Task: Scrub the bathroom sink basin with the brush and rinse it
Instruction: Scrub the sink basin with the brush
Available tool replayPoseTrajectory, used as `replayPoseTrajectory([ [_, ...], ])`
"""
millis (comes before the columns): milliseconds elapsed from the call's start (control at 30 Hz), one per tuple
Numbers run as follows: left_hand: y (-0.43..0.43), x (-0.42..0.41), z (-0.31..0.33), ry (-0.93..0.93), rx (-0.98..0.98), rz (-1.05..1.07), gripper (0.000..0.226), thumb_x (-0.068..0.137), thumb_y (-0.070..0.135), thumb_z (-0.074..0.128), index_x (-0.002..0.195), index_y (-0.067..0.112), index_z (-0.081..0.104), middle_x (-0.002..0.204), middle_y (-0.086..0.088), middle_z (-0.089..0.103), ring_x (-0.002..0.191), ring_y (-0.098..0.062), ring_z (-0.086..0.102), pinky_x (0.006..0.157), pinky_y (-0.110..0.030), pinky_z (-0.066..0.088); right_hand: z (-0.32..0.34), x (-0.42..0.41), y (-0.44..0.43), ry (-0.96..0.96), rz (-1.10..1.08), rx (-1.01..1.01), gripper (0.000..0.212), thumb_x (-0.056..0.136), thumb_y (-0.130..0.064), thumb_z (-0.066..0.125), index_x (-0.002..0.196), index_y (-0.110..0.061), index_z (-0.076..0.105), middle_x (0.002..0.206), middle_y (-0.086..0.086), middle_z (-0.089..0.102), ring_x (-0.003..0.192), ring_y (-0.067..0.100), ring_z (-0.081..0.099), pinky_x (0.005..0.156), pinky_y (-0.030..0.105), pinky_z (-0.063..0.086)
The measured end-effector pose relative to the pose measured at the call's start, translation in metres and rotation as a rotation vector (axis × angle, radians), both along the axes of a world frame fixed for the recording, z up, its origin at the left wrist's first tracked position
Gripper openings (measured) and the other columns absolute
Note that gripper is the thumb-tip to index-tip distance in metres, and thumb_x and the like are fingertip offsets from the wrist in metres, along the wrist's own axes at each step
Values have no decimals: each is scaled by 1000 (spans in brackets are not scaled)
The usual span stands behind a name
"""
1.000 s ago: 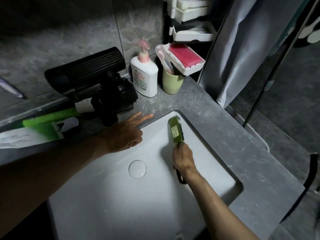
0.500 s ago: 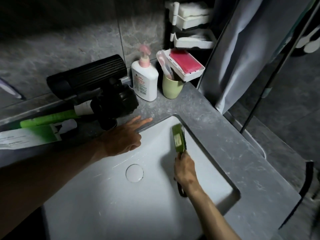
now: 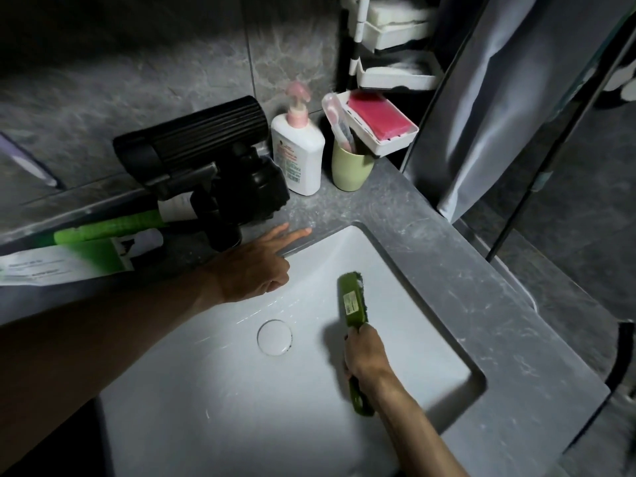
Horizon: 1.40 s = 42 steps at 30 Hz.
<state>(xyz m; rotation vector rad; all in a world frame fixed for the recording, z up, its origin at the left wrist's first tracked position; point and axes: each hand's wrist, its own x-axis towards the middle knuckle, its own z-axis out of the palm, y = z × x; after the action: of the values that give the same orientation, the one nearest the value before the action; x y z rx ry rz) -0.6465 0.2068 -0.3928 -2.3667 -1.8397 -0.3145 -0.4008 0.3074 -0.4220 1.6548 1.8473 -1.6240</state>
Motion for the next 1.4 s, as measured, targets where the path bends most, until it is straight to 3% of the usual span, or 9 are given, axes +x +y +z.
replayPoseTrajectory([
  [100,0,3,5,-1,6,-1,33,79,-6,46,55,17,48,85,-16,67,149,-37,35,116,-60,35,3,-33,28,65,-34,137,24,92,-16,37,97,-6,57,85,16,67,63,32,65,48,29,47],
  [233,1,4,6,7,10,4,34,72,-10,54,54,19,48,92,-19,69,148,-38,36,114,-61,37,20,-32,26,243,-196,-25,19,96,-11,31,87,-9,48,65,8,49,46,20,45,47,31,40],
  [367,0,1,4,6,4,-2,35,84,-1,43,57,20,49,72,-3,63,152,-32,29,121,-57,27,26,22,-7,191,-276,-187,23,101,-8,29,85,-8,45,52,3,42,36,14,36,38,25,29],
  [567,-1,4,8,-16,0,-1,36,73,-12,60,57,18,49,78,-8,66,152,-34,31,118,-58,32,36,-45,30,228,-262,-80,23,97,-8,28,87,-9,48,58,5,44,38,16,37,41,26,31],
  [767,-4,2,6,-54,-11,7,29,78,-6,44,60,17,48,84,-10,64,152,-38,29,118,-60,30,36,26,-2,202,-358,-255,22,104,-11,32,87,-8,46,52,1,38,37,13,32,37,24,27],
  [867,-1,4,7,-26,-5,7,32,80,-6,44,58,16,49,85,-14,66,149,-39,33,115,-62,34,32,-5,14,203,-291,-155,23,101,-8,31,85,-9,48,53,3,42,37,14,35,39,25,29],
  [1000,-2,3,9,-38,-40,17,36,72,-14,62,58,17,50,84,-10,67,151,-36,30,118,-60,32,36,-51,36,228,-244,-46,23,96,-9,29,84,-10,48,59,6,45,40,17,38,44,27,33],
  [1167,-3,1,4,-36,-68,39,35,72,-12,61,59,17,48,94,-16,67,151,-42,28,116,-61,34,37,23,0,197,-284,-149,21,104,-16,32,92,-10,48,56,1,44,38,12,37,39,25,31],
  [1400,1,-2,-5,-53,-57,52,33,72,-9,54,58,21,46,90,-13,66,152,-38,28,117,-59,31,45,-39,30,285,-356,-180,19,99,-7,28,90,-9,46,56,2,38,35,12,31,39,23,27],
])
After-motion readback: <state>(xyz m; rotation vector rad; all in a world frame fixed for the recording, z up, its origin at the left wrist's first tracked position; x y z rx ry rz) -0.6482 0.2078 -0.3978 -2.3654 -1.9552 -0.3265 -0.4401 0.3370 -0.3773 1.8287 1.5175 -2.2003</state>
